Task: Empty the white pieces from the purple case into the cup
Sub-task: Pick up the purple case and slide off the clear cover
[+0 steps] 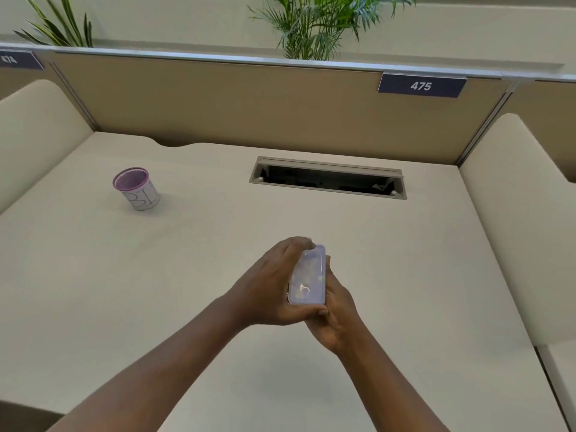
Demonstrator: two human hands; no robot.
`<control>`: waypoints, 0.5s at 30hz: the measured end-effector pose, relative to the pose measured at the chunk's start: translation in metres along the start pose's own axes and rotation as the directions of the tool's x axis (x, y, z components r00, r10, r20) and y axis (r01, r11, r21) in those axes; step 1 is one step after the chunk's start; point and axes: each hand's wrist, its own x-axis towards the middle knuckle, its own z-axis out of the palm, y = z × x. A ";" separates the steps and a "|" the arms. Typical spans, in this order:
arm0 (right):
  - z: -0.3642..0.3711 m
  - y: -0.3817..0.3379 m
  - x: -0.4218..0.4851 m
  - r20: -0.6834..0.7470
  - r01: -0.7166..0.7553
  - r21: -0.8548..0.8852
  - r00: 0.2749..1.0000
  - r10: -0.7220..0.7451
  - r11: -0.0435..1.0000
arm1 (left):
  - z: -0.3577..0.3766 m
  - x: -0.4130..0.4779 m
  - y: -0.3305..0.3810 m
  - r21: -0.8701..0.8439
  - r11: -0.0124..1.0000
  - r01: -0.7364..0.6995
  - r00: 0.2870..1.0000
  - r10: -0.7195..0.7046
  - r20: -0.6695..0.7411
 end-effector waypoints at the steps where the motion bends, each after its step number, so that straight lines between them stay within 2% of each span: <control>1: -0.001 -0.001 -0.001 -0.002 -0.003 0.000 1.000 0.003 1.000 | 0.001 0.001 0.001 -0.001 1.000 -0.001 1.000 0.001 -0.006; 6: -0.010 -0.002 -0.007 0.001 -0.019 0.007 1.000 0.019 1.000 | 0.004 0.004 0.009 -0.004 1.000 0.026 0.999 -0.026 -0.048; 9: -0.018 -0.002 -0.010 0.022 -0.034 0.028 0.999 0.034 0.999 | 0.005 0.008 0.015 0.039 0.999 0.011 1.000 -0.012 0.019; 12: -0.027 -0.003 -0.012 0.037 -0.053 0.041 0.998 0.052 0.998 | 0.007 0.017 0.020 0.070 0.987 0.145 0.982 -0.152 0.113; 15: -0.035 -0.005 -0.013 0.048 -0.070 0.062 0.997 0.067 0.996 | 0.006 0.033 0.023 0.041 0.941 0.336 0.932 -0.339 0.126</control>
